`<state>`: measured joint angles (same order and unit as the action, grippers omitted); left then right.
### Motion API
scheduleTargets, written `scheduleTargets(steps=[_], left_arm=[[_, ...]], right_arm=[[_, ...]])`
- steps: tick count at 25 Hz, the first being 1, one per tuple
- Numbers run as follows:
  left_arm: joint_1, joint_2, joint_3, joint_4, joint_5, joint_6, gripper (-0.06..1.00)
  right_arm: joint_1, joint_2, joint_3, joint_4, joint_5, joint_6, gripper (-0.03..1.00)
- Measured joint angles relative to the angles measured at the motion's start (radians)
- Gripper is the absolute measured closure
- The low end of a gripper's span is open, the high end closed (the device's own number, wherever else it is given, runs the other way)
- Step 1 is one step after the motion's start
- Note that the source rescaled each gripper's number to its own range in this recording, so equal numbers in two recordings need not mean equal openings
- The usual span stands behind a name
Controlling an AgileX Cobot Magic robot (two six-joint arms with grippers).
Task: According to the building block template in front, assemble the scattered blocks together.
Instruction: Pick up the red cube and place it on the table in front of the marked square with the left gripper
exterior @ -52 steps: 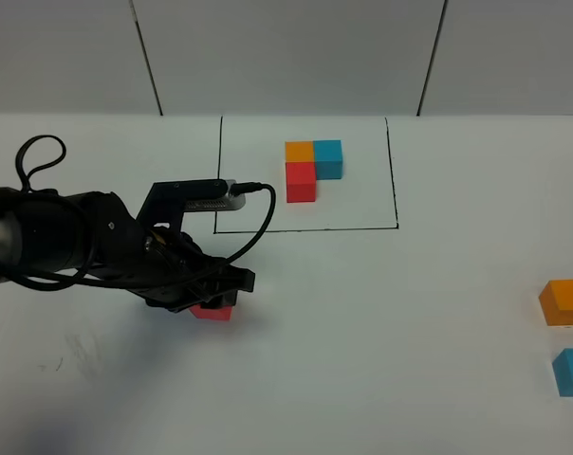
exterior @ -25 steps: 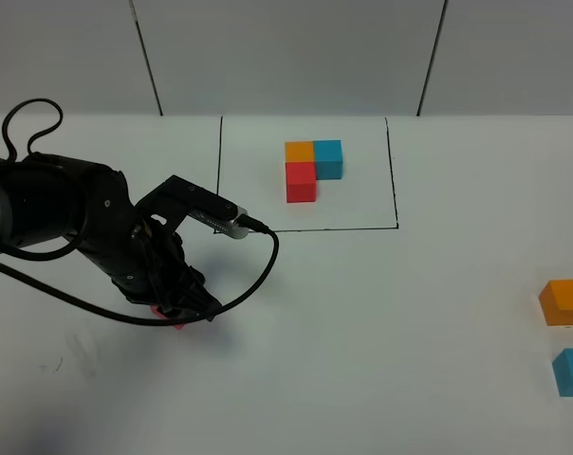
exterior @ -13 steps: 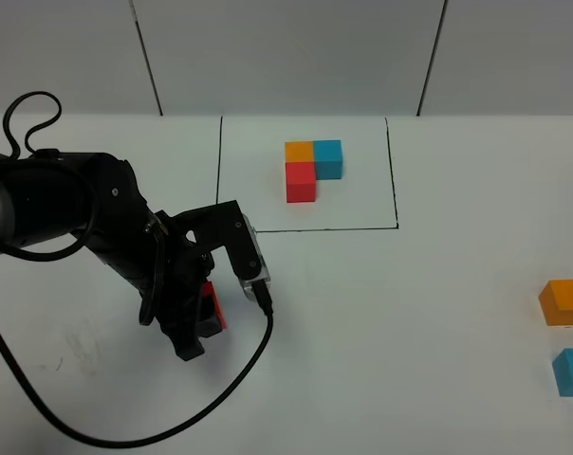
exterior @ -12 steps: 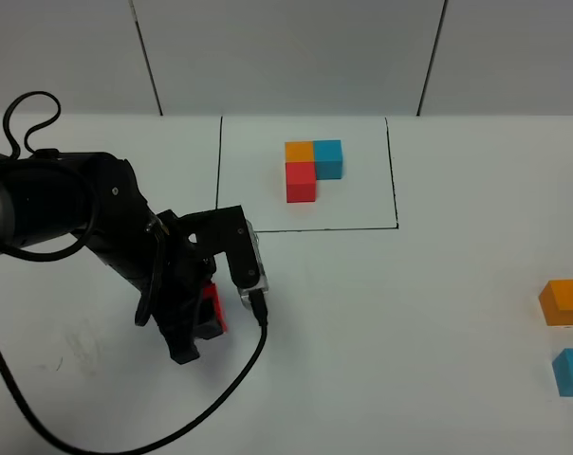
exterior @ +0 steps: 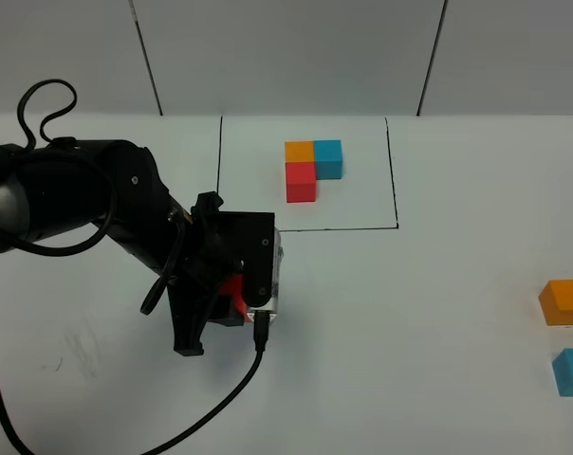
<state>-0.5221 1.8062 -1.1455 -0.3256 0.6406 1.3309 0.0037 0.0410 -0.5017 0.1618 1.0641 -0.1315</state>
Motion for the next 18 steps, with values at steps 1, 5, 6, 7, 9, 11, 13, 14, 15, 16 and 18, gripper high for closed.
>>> scheduleTargets(steps=[1, 5, 6, 7, 9, 11, 13, 14, 15, 16, 18], left_arm=[[-0.006, 0.000, -0.008, 0.000, 0.000, -0.011, 0.48], [-0.023, 0.000, -0.019, 0.014, 0.022, -0.031, 0.48], [-0.028, 0.000, -0.019, 0.025, 0.030, -0.034, 0.48], [-0.033, 0.000, -0.019, 0.034, 0.039, -0.034, 0.48], [-0.045, 0.000, -0.019, 0.056, 0.064, -0.036, 0.48], [-0.057, 0.000, -0.019, 0.075, 0.089, -0.037, 0.48], [-0.068, 0.000, -0.019, 0.098, 0.111, -0.037, 0.48], [-0.071, 0.000, -0.019, 0.107, 0.123, -0.037, 0.48], [-0.075, 0.000, -0.019, 0.113, 0.137, -0.037, 0.48], [-0.079, 0.000, -0.019, 0.117, 0.150, -0.037, 0.48], [-0.086, 0.000, -0.020, 0.120, 0.179, -0.038, 0.48]], right_arm=[[0.000, 0.000, 0.000, 0.000, 0.000, 0.000, 0.97], [0.000, 0.000, 0.000, 0.000, 0.000, 0.000, 0.97], [0.000, 0.000, 0.000, 0.000, 0.000, 0.000, 0.97], [0.000, 0.000, 0.000, 0.000, 0.000, 0.000, 0.97], [0.000, 0.000, 0.000, 0.000, 0.000, 0.000, 0.97], [0.000, 0.000, 0.000, 0.000, 0.000, 0.000, 0.97], [0.000, 0.000, 0.000, 0.000, 0.000, 0.000, 0.97], [0.000, 0.000, 0.000, 0.000, 0.000, 0.000, 0.97], [0.000, 0.000, 0.000, 0.000, 0.000, 0.000, 0.97], [0.000, 0.000, 0.000, 0.000, 0.000, 0.000, 0.97], [0.000, 0.000, 0.000, 0.000, 0.000, 0.000, 0.97]])
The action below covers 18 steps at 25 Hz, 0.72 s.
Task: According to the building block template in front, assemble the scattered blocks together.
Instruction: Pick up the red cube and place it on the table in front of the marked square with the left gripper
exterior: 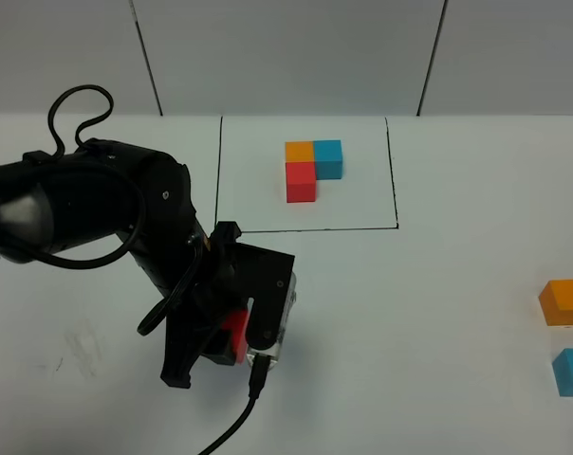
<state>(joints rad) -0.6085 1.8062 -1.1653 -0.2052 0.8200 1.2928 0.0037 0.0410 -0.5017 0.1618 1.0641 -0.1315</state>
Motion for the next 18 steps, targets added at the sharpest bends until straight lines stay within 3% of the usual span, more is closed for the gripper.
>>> scheduleTargets(steps=[4, 9, 18], left_arm=[[-0.018, 0.015, 0.000, -0.004, 0.032, -0.025, 0.48], [-0.035, 0.040, 0.000, -0.036, -0.008, -0.093, 0.48], [-0.039, 0.040, 0.000, -0.039, -0.024, -0.125, 0.48]], right_arm=[[0.000, 0.000, 0.000, 0.000, 0.000, 0.000, 0.97], [0.000, 0.000, 0.000, 0.000, 0.000, 0.000, 0.97], [0.000, 0.000, 0.000, 0.000, 0.000, 0.000, 0.97]])
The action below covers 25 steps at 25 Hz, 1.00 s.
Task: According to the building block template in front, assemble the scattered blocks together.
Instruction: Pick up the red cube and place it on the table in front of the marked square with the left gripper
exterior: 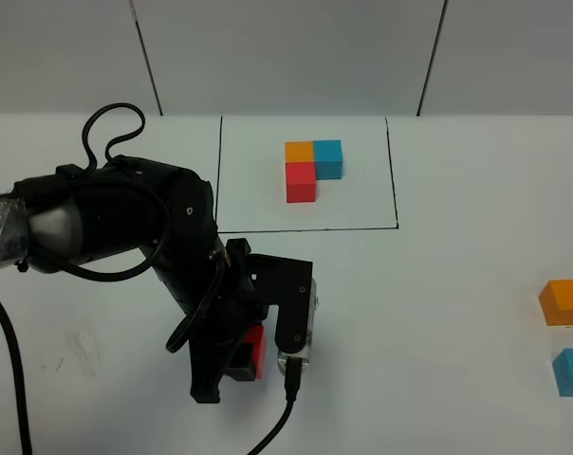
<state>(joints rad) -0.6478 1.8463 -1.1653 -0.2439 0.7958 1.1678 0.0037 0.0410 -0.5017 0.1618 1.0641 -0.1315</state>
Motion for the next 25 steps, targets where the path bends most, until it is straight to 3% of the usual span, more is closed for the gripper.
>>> scheduleTargets(steps=[25], left_arm=[[0.031, 0.089, 0.000, 0.050, -0.042, -0.028, 0.48]], right_arm=[[0.000, 0.000, 0.000, 0.000, 0.000, 0.000, 0.97]])
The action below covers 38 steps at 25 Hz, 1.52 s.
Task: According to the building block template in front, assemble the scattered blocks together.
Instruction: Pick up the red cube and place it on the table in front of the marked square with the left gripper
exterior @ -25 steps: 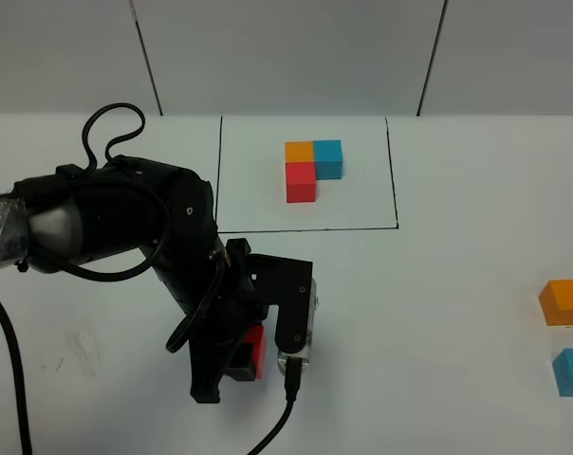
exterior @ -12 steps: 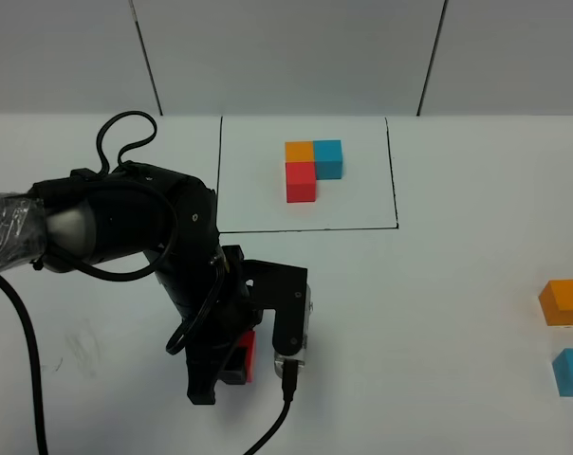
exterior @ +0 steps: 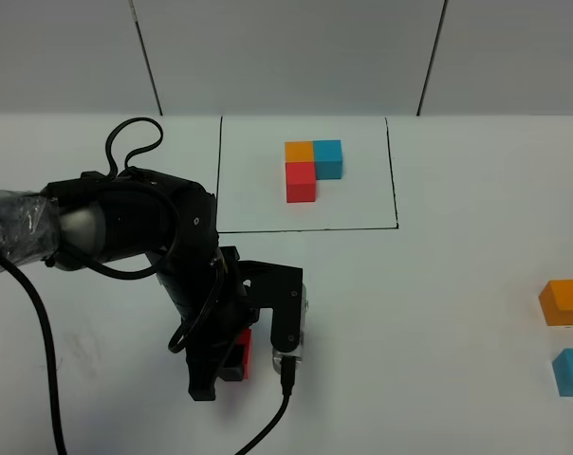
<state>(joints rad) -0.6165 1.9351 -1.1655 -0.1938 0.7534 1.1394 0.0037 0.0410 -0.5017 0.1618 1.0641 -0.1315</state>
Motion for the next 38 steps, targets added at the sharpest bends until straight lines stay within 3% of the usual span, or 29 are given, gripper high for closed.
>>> scheduleTargets(steps=[38], left_arm=[[0.010, 0.079, -0.001, -0.005, -0.067, 0.003, 0.48]], right_arm=[[0.000, 0.000, 0.000, 0.000, 0.000, 0.000, 0.97]])
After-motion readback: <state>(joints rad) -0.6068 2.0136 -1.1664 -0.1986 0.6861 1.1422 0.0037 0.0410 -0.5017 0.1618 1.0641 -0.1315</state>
